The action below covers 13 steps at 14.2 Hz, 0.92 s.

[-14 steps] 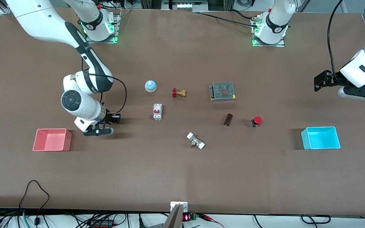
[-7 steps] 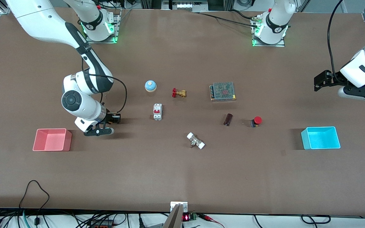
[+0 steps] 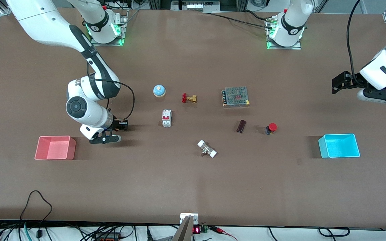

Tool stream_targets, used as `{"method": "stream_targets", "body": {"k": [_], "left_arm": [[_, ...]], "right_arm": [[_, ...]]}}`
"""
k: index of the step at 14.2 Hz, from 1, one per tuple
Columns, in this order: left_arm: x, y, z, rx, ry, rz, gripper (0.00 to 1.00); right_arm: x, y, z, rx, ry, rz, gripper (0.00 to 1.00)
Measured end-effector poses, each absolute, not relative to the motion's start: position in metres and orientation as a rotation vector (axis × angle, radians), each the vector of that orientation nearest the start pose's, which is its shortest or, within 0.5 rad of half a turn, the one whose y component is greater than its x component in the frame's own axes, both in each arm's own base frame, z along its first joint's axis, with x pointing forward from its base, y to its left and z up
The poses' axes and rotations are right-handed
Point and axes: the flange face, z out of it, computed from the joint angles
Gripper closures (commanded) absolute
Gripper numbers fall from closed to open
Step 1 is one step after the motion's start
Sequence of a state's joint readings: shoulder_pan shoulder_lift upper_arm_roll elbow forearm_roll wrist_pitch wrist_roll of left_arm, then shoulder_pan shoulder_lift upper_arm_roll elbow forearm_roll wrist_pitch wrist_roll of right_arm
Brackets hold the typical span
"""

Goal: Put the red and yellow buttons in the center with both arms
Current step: 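Lower the yellow button beside the circuit breaker and open the right gripper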

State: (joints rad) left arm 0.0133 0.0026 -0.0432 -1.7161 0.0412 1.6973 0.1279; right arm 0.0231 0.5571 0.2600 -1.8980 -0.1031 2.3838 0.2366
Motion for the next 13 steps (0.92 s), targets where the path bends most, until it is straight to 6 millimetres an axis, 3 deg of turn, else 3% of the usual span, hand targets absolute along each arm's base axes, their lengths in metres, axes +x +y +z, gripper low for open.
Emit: {"method": "stream_targets", "body": {"k": [2,3,4,7,10,11,13], "left_arm": [[0.5616,-0.0129,0.5697,-3.091,0.25,0.022,0.0],[0.562,-0.013,0.5724,-3.091,0.249,0.013,0.0],[0.5623,-0.0132,0.574,-3.091,0.248,0.008,0.0],[0.5625,-0.0135,0.5745,-3.091,0.248,0.007,0.0],[0.5622,-0.0147,0.5743,-3.091,0.251,0.01,0.0],[0.562,-0.0158,0.5741,-3.091,0.254,0.013,0.0],[0.5617,-0.0214,0.5743,-3.09,0.269,0.014,0.0]], "right_arm": [[0.6042,0.1673,0.2105,-3.083,-0.137,0.099,0.71],[0.6042,0.1673,0.2105,-3.083,-0.137,0.099,0.63],[0.6042,0.1674,0.2105,-3.083,-0.137,0.099,0.48],[0.6038,0.1673,0.2083,-3.083,-0.136,0.103,0.21],[0.6036,0.1674,0.2038,-3.08,-0.135,0.104,0.1],[0.6038,0.1675,0.2037,-3.08,-0.134,0.102,0.0],[0.6062,0.1668,0.206,-3.078,-0.13,0.083,0.0]]}}
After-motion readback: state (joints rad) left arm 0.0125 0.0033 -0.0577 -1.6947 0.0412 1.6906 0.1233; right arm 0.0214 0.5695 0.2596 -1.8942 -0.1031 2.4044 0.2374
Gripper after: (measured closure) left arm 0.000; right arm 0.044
